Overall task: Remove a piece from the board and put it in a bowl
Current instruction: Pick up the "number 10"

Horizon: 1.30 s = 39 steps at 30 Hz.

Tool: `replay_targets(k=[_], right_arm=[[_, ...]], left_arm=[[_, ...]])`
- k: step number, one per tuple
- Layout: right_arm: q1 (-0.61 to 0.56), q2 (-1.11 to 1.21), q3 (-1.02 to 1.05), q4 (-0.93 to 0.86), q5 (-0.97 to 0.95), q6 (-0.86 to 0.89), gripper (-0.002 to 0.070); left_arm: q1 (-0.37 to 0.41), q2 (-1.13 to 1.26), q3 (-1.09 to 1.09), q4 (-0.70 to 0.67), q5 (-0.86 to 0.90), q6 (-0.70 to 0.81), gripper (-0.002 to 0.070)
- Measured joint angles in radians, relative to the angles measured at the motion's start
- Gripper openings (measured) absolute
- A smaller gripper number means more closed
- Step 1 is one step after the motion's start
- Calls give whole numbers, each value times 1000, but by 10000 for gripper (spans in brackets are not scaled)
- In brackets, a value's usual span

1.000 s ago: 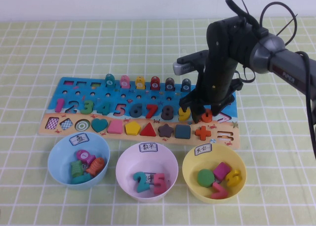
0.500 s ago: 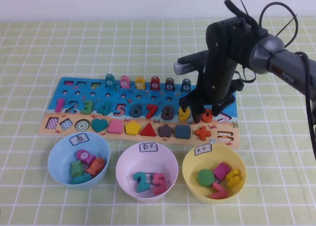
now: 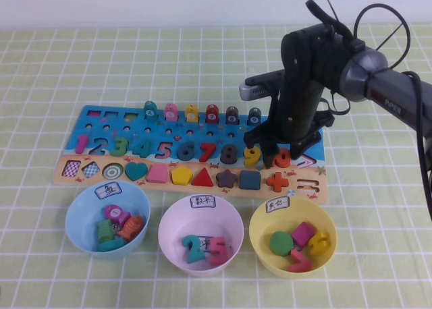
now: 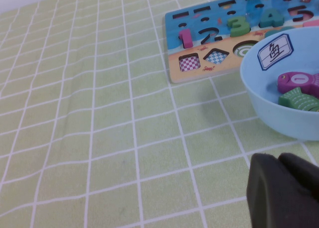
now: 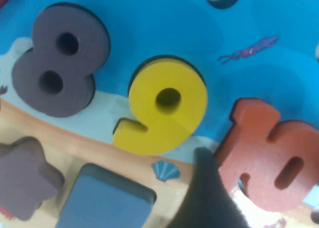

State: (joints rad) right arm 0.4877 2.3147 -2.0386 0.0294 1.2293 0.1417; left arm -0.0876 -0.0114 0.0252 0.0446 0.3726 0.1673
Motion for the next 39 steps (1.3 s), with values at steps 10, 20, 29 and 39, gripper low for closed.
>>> replay_targets(k=[10,20,29,39], right_arm=[[2,0,0,-6,0,68,412],[2,0,0,-8,0,121,412],[2,0,0,-10,0,167,411],[2,0,0,-1,-3,203,338]], left_arm=[[0,0,0,0,0,0,-5],[0,0,0,0,0,0,-5],[0,0,0,0,0,0,-5],[0,0,0,0,0,0,-5]])
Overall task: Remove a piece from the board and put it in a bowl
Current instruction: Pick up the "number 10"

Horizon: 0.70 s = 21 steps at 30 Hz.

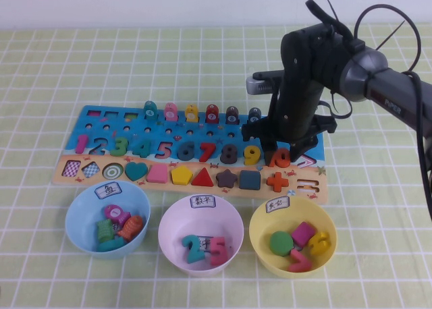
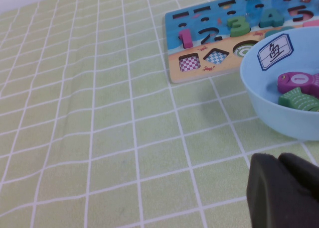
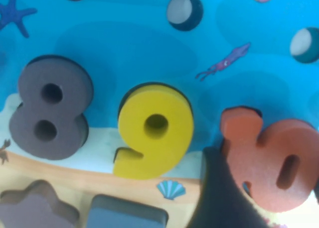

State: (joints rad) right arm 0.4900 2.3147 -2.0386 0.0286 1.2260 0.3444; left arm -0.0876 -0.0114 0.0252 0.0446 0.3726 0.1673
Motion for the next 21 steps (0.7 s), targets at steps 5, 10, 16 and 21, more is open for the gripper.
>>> replay_targets(k=[5,10,16,21], right_arm=[[0,0,0,2,0,0,338],[0,0,0,2,0,-4,338],[0,-10,0,-4,-1,-19,338],[0,-41,0,-10,-1,-53,99]], left_arm=[[0,0,0,0,0,0,-5],[0,0,0,0,0,0,-5],[0,0,0,0,0,0,-5],[0,0,0,0,0,0,-5]])
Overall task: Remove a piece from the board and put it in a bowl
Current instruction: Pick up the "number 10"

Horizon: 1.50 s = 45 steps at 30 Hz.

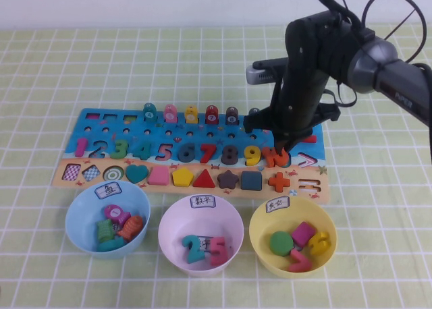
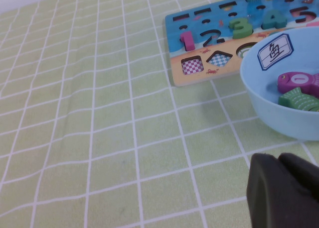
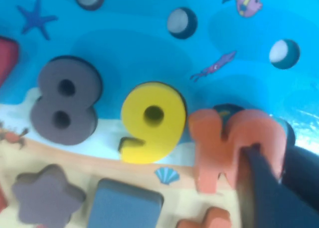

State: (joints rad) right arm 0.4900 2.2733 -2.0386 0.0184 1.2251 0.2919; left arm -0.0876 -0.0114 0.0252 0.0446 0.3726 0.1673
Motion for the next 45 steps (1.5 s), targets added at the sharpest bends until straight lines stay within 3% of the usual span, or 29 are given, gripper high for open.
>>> replay_targets(k=[3,8,13,23,32,40,45], right_arm=[[0,-11,0,2,0,-7,18],[0,-24,0,10,3,-23,-10],[0,-25,0,30,3,-57,-15],[0,-31,0,118,4,-292,-15],[103,-89,0,-155,6,-344,-16],[64,-93,0,54,8,-481,-16],[24,-93,0,21,8,-414,-3]], left_arm=[[0,0,0,0,0,0,-5],[0,0,0,0,0,0,-5],[0,0,0,0,0,0,-5],[0,0,0,0,0,0,-5],[0,0,0,0,0,0,-5],[0,0,0,0,0,0,-5],[0,0,0,0,0,0,-5]])
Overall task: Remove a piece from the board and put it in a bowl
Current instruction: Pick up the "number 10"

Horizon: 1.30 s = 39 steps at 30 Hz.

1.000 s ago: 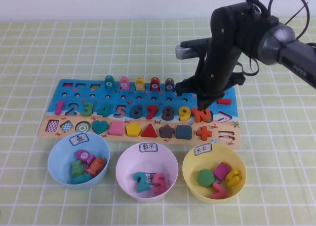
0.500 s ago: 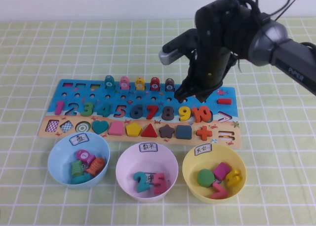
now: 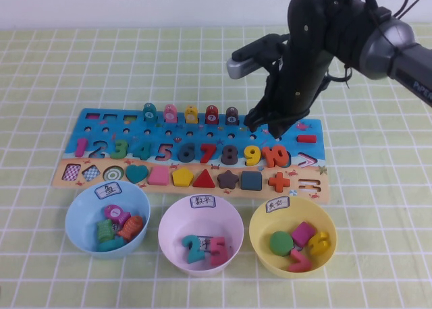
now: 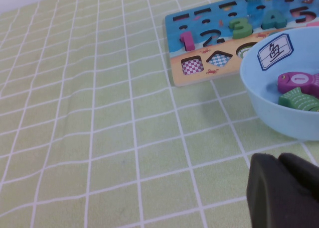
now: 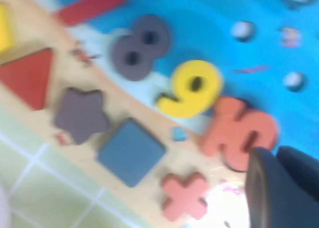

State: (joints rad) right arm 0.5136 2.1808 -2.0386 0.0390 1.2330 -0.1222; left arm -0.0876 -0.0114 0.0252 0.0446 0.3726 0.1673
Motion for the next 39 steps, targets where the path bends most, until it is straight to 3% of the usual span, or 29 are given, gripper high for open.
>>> replay_targets(k=[3,8,11,39], right_arm=[[-7,0,0,-17,0,9,95],[-7,5,0,-19,0,32,431],[-7,25,0,-23,0,46,502],[-7,123,0,-39,-2,122,472]], left_arm=[[0,0,0,0,0,0,-5],[0,0,0,0,0,0,-5],[0,0,0,0,0,0,-5],[0,0,0,0,0,0,-5]])
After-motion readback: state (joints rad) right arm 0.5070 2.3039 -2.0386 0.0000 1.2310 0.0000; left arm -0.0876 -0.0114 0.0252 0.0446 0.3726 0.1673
